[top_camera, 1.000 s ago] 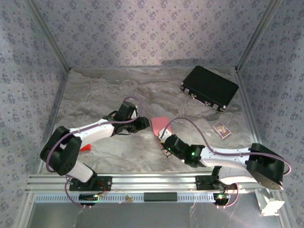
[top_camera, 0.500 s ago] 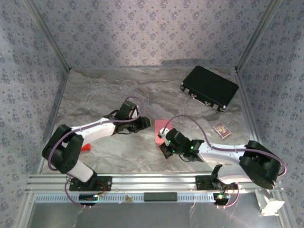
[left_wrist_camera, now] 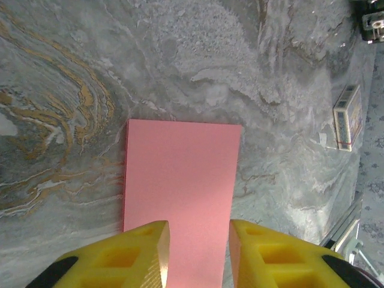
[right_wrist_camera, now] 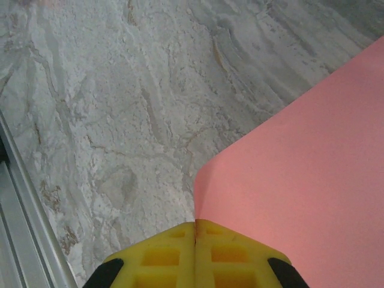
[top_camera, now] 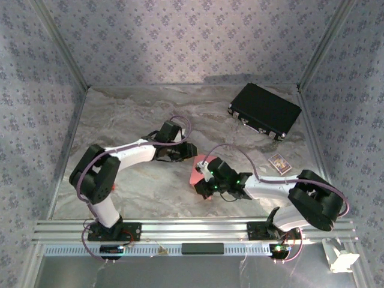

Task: Fold a paper plane with a square sheet of paper (pick it up from the middle)
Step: Third fold the triangle at the center of the table.

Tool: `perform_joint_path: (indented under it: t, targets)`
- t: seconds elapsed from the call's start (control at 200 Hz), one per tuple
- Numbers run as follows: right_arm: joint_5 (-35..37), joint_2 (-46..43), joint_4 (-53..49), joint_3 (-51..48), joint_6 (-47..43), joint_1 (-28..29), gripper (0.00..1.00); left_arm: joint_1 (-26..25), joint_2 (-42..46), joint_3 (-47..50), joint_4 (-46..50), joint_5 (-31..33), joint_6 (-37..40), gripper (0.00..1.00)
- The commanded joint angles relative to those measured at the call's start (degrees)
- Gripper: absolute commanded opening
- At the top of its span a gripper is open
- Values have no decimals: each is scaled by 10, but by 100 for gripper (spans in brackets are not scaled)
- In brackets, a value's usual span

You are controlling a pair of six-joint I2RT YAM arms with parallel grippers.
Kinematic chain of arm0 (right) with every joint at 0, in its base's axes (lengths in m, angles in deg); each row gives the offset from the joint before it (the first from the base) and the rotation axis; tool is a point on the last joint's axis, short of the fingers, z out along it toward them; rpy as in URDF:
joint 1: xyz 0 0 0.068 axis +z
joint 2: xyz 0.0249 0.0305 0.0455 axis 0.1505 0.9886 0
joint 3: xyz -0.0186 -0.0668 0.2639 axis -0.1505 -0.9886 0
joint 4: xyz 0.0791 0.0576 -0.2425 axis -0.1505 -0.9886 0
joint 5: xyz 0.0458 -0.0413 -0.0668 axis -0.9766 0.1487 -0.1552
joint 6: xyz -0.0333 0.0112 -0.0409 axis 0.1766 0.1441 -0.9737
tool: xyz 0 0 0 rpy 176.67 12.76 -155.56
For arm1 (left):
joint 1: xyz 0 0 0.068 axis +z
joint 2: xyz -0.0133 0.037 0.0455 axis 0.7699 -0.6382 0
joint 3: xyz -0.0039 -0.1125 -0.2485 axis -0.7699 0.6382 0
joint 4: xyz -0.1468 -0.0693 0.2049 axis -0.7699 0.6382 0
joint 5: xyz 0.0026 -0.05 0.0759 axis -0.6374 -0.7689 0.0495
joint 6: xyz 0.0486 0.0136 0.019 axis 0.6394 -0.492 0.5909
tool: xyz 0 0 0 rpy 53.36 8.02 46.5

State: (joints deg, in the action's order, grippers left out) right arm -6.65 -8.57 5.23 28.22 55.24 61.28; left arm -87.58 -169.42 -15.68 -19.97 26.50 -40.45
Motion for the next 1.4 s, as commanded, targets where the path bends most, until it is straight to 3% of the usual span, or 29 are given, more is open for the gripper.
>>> perform_joint_path:
  t: [0.0, 0.335, 0.705, 1.394]
  targets:
    - [-21, -6, 28, -15, 19, -11, 0, 0, -28, -24, -6, -50, 13, 28]
    - [-37, -25, 55, -49, 34, -40, 0, -27, -133, -129, 100, -70, 64, 21]
    - [-42, -25, 63, -57, 39, -52, 0, -32, -187, -139, 146, -39, 89, 16]
    - [-28, -32, 18, -62, 24, -118, 0, -32, -180, -132, 151, -25, 95, 13]
